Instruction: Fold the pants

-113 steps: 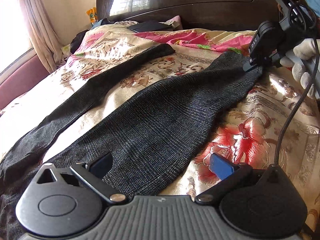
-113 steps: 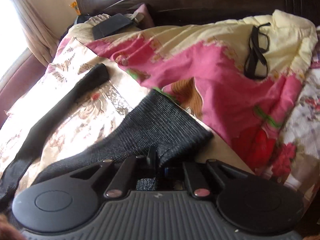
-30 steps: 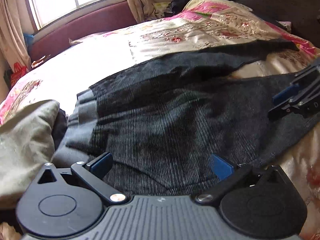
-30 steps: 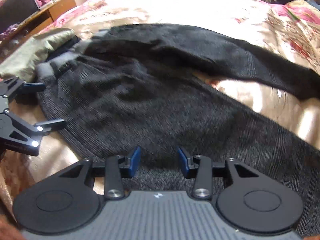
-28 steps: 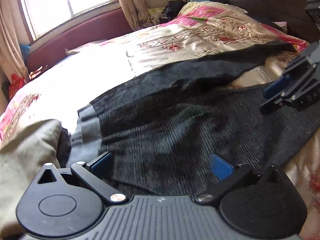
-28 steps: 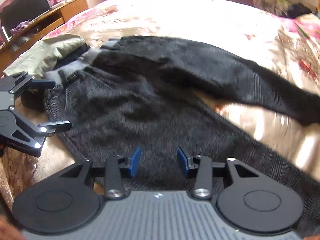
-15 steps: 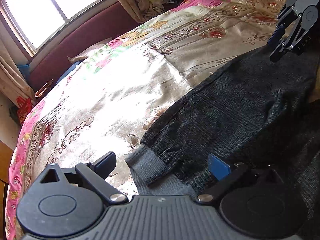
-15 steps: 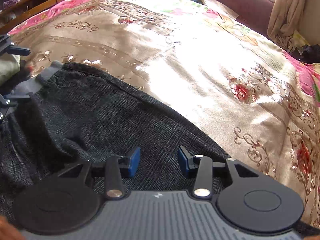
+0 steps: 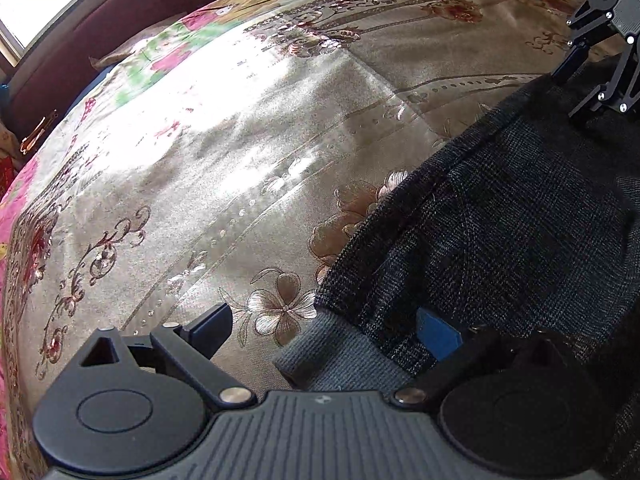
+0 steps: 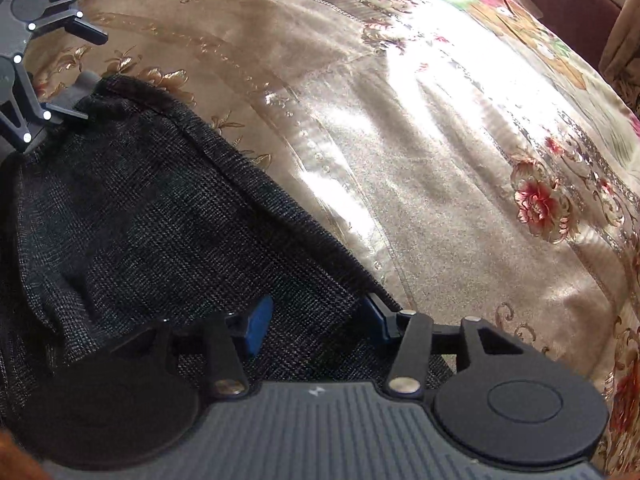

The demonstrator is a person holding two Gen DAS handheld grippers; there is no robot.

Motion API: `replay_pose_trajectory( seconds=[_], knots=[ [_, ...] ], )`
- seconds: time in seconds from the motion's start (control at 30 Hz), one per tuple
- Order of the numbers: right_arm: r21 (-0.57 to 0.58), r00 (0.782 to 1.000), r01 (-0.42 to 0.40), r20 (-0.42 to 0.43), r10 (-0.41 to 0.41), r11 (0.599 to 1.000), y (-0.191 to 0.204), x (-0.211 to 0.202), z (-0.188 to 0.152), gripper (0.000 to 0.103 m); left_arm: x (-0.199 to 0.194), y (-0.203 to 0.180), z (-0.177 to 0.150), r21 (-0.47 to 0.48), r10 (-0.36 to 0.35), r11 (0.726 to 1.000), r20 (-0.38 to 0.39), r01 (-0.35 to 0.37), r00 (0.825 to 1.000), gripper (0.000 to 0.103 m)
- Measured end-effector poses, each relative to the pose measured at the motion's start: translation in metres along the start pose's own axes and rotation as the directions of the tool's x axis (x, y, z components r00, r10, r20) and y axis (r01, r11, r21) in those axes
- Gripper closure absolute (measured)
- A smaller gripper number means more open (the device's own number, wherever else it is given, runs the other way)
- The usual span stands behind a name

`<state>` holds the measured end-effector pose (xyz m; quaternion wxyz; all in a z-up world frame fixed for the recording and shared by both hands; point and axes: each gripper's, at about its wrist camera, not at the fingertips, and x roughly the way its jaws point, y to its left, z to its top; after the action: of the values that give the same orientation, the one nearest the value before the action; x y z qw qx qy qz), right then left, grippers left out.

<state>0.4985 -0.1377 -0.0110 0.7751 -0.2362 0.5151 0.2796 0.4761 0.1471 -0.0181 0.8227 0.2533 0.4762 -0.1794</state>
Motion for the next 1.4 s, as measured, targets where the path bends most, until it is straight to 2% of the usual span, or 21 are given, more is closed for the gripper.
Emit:
replay_pose_trajectory(
  seconds=[0.13,0.27,0.47,0.6,0.7,0.73,0.77,0.8,0.83,0.87,1.0,1.1,1.17,1.23,1.27,1.33,1.4],
  knots=[
    [0.016,0.999,-0.015,-0.038,0.016,1.0,-0.012,0.003,0.009,0.05,0.003,0.004,0.0,-0.021,-0.041,0.999,-0.02,0.041,0.999,0.0],
    [-0.029,0.998,-0.004,-0.059,0.003,1.0,-0.017,-0.001,0.015,0.05,0.003,0.002,0.004,0.006,-0.049,0.999,-0.035,0.049,0.998,0.0],
    [-0.033,0.989,-0.063,-0.139,0.058,0.997,-0.025,0.024,0.024,0.045,0.009,0.005,0.006,0.028,-0.089,0.996,-0.037,0.09,0.995,0.0],
    [-0.024,0.986,-0.097,-0.136,0.093,0.995,-0.032,0.025,0.023,0.042,0.015,0.013,0.004,0.01,-0.126,0.992,-0.035,0.127,0.991,0.0],
    [-0.021,0.986,-0.102,-0.132,0.098,0.995,-0.031,0.024,0.021,0.046,0.019,0.014,0.007,0.002,-0.129,0.992,-0.058,0.129,0.99,0.0],
    [-0.017,0.984,-0.117,-0.138,0.114,0.993,-0.031,0.023,0.023,0.052,0.018,0.013,0.009,0.012,-0.126,0.992,-0.058,0.127,0.99,0.0],
    [-0.019,0.982,-0.13,-0.143,0.126,0.991,-0.031,0.02,0.024,0.063,0.016,0.011,0.009,0.02,-0.128,0.991,-0.056,0.129,0.99,0.0],
    [-0.036,0.98,-0.137,-0.152,0.13,0.99,-0.03,0.016,0.026,0.069,0.012,0.009,0.009,0.029,-0.143,0.989,-0.052,0.145,0.988,0.001],
    [-0.06,0.978,-0.141,-0.162,0.13,0.988,-0.027,0.013,0.026,0.08,0.009,0.008,0.009,0.027,-0.164,0.986,-0.05,0.165,0.985,0.014],
    [-0.082,0.976,-0.144,-0.175,0.128,0.986,-0.025,0.011,0.026,0.086,0.006,0.007,0.009,0.023,-0.187,0.982,-0.05,0.188,0.981,0.028],
    [-0.122,0.972,-0.154,-0.195,0.129,0.98,-0.022,0.005,0.034,0.091,-0.001,-0.002,0.008,0.097,-0.164,0.981,-0.04,0.167,0.986,0.032],
    [-0.094,0.973,-0.127,-0.204,0.106,0.987,-0.025,0.019,0.037,0.085,0.004,0.005,0.009,0.062,-0.188,0.98,-0.045,0.19,0.981,0.032],
    [-0.129,0.975,-0.107,-0.209,0.079,0.986,-0.017,0.029,0.037,0.084,0.009,0.005,0.01,0.056,-0.191,0.98,-0.05,0.193,0.98,0.028],
    [-0.144,0.982,-0.072,-0.184,0.044,0.987,-0.009,0.03,0.034,0.085,0.008,0.003,0.01,0.068,-0.175,0.982,-0.049,0.178,0.983,0.028],
    [-0.137,0.985,-0.054,-0.171,0.03,0.989,-0.007,0.027,0.032,0.089,0.008,0.002,0.01,0.068,-0.169,0.983,-0.05,0.172,0.984,0.028],
    [-0.119,0.99,-0.028,-0.142,0.011,0.993,-0.004,0.019,0.026,0.094,0.006,0.001,0.01,0.049,-0.159,0.986,-0.049,0.161,0.986,0.032],
    [-0.103,0.994,0.005,-0.109,-0.017,0.995,0.0,0.007,0.021,0.097,0.0,-0.002,0.009,0.052,-0.129,0.99,-0.043,0.132,0.991,0.041]
  ],
)
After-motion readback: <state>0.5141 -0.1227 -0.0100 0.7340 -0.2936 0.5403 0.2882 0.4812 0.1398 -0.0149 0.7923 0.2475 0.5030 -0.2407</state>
